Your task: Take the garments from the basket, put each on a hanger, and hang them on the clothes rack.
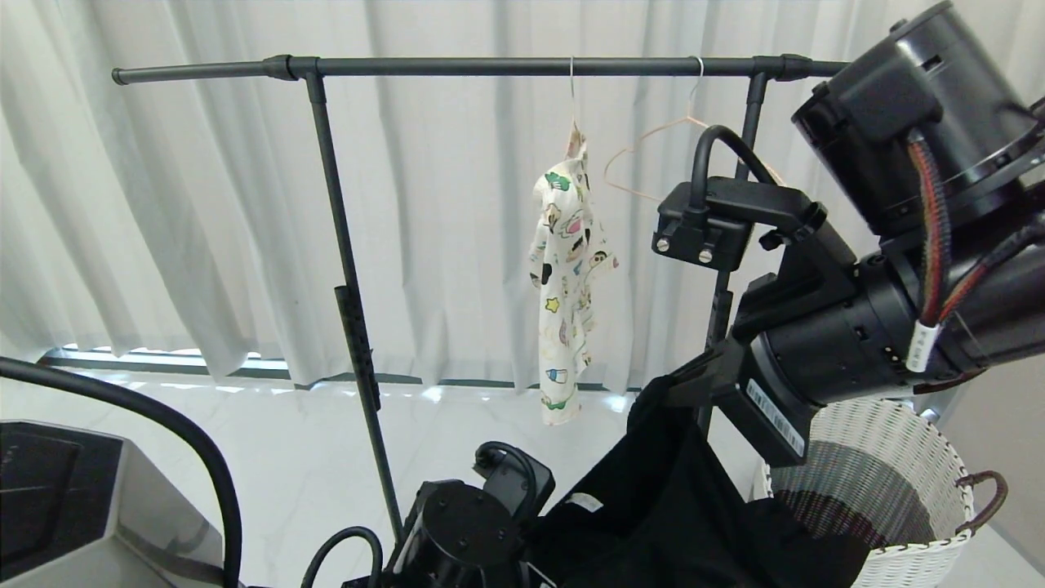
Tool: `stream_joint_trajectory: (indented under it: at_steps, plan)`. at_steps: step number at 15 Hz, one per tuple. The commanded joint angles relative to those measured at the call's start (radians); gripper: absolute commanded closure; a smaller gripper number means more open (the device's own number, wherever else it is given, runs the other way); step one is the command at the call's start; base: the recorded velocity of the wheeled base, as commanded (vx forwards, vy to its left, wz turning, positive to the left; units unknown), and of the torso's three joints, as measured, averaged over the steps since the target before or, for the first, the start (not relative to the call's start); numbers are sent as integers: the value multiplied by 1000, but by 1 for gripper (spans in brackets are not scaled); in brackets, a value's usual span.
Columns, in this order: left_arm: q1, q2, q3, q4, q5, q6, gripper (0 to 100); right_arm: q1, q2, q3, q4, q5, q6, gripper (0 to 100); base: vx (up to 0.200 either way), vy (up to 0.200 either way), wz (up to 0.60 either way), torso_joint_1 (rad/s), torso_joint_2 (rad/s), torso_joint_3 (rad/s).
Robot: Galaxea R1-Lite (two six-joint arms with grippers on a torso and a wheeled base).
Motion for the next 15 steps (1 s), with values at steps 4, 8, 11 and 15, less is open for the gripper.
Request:
stream_joint_trajectory:
  at_steps: [4, 8, 11, 15]
  plan:
    - [162, -197, -17, 95, -16, 39, 100, 2, 85, 49, -209, -95, 109, 100, 0, 0, 0, 0, 0, 0]
    - [317, -475, -355, 640, -120, 54, 100, -1, 111, 23, -367, -104, 115, 100, 0, 0, 0, 0, 0, 0]
    - [378, -538, -633, 961, -172, 54, 100, -44, 97, -5, -402, -179, 138, 100, 0, 0, 0, 0, 0, 0]
    - [260, -567, -734, 1083, -165, 206, 100, -134, -88, 12, -228, -219, 137, 100, 0, 0, 0, 0, 0, 0]
